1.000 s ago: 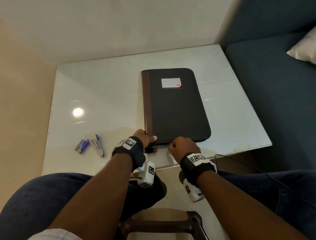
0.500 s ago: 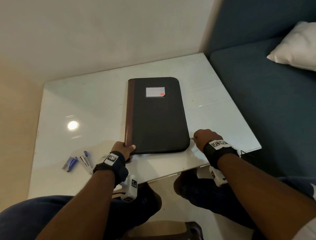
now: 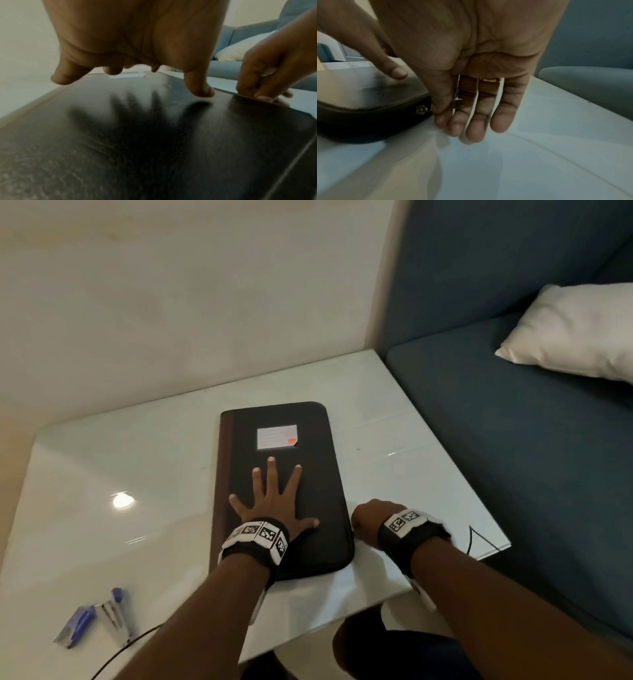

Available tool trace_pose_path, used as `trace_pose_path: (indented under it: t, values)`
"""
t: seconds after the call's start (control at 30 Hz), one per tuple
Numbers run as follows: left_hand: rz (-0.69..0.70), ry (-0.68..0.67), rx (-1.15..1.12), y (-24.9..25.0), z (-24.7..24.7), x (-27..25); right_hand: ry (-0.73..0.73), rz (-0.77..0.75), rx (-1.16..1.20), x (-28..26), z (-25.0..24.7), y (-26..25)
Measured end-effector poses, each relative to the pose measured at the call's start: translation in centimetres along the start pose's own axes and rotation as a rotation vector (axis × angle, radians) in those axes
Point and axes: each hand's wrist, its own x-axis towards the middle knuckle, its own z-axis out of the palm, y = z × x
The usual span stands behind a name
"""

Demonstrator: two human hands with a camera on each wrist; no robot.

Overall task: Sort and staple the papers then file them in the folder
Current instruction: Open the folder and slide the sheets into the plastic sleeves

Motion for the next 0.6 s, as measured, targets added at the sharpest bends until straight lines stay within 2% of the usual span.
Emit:
trace_pose_path:
  t: [0.13, 0.27, 0.6]
  values:
    - [-0.021, -0.113, 0.059, -0.7, 1.7, 1.4, 0.065, -0.060, -0.120, 0.5, 0.2, 1.3]
    - [0.004, -0.105, 0.064, -1.0, 1.9, 1.0, 0.160, -0.053, -0.136, 2.9, -1.6, 1.7]
    - [0.048, -0.174, 0.057, -0.6, 4.3, -5.4, 0.385, 0.033, -0.137, 8.9, -5.6, 2.9]
